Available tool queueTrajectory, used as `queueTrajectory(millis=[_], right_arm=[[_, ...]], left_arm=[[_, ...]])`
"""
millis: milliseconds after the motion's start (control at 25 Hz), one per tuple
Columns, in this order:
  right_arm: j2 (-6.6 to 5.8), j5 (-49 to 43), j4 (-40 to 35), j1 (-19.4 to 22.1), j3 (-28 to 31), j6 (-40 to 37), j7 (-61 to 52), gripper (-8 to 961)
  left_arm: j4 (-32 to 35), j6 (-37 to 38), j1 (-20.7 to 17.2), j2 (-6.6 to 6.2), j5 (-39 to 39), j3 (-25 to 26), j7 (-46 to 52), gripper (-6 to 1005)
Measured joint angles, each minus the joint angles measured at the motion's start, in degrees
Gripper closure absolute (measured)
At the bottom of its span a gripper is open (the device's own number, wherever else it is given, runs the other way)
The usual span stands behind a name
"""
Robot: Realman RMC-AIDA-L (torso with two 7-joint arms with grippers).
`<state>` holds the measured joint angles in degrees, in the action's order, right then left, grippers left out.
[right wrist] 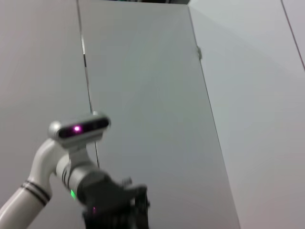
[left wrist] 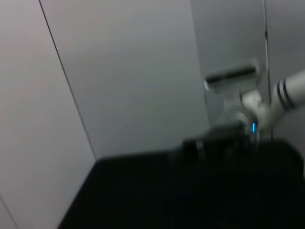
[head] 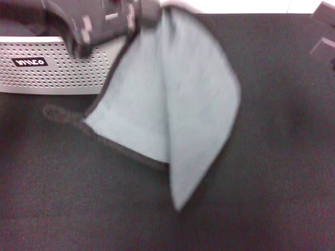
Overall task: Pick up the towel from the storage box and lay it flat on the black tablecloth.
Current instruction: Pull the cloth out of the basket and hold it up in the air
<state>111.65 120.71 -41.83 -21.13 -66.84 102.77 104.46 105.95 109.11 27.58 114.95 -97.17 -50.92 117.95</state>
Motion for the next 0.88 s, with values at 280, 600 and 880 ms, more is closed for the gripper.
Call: queueTrajectory(millis=[280,600,880], right_arm=[[-0.28,-0.06,10.66,-6.64,-2.73,-0.01,-1.0,144],[-0.33,-3.72,19.25,-12.7,-4.48,-0.81,-2.55,167],[-0.34,-4.64,21.67,-14.62,-4.48,-1.54,-4.22,177]], left_arm=[[-5.16,-0.52,-4.33,4.92,-5.35,-1.85,-15.21,981],[-10.27,-3.96,-4.35,4.96,-1.69,-2.11,-23.49,981],[-11.37,-4.0,-4.31,5.0,1.85,-3.06,-30.23,981]])
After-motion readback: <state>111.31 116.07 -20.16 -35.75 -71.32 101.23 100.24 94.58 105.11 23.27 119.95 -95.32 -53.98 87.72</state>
